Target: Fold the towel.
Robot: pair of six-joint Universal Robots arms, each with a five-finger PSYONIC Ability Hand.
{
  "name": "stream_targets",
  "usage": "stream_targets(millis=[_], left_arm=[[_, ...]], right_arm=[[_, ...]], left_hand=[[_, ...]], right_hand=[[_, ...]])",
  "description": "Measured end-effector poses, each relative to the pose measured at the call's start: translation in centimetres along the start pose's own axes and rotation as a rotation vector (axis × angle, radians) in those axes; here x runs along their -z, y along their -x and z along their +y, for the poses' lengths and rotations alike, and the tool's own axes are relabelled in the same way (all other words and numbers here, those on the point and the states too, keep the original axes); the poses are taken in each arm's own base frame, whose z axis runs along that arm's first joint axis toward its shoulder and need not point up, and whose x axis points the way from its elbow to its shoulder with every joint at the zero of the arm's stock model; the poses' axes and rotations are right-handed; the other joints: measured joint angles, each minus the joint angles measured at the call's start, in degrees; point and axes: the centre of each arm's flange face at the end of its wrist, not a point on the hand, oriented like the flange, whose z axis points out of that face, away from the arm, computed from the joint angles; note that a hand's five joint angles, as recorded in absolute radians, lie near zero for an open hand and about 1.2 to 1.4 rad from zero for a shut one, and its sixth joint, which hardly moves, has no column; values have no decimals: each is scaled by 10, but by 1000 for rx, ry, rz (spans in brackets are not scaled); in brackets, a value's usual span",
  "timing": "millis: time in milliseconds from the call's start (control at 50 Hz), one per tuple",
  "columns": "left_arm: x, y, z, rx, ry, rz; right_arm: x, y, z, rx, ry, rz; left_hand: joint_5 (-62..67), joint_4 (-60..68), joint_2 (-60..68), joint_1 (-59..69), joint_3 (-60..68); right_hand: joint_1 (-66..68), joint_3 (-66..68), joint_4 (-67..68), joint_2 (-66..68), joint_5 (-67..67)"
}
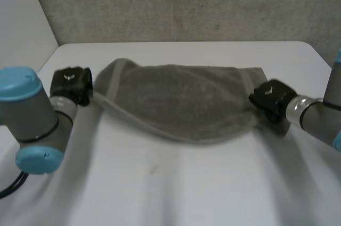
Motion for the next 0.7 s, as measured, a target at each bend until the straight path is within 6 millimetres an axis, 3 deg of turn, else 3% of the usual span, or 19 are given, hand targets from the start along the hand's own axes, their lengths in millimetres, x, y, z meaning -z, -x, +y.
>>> stream_targets(millis=[100,280,340,380,400,420,700], left_arm=[[8,2,16,-64,40,12],[20,11,7,-108,28,-6],[25,12,5,-108,28,-6],[27,12,6,-108,30,-5],[28,12,7,-108,33,-4],[30,12,7,-108,37,-2],[27,23,6,-99,34,-39]], right_arm=[[7,9,14,-31,75,-54],[26,4,8,-220,129,-83],[31,0,9,-295,144,-73],[33,-3,10,-339,150,-63],[35,-5,11,-366,154,-55],[38,-9,13,-418,159,-42],[83,-2,24,-523,149,44]], left_hand=[[0,0,0,0,0],[0,0,0,0,0],[0,0,0,0,0],[0,0,0,0,0],[0,0,0,0,0],[0,0,0,0,0],[0,0,0,-1,0]], right_hand=[[0,0,0,0,0],[-6,-8,-9,-11,-6],[-141,-181,-184,-173,-145],[-141,-181,-184,-173,-145],[-294,-380,-379,-373,-350],[-315,-412,-415,-404,-392],[-306,-404,-406,-396,-380]])
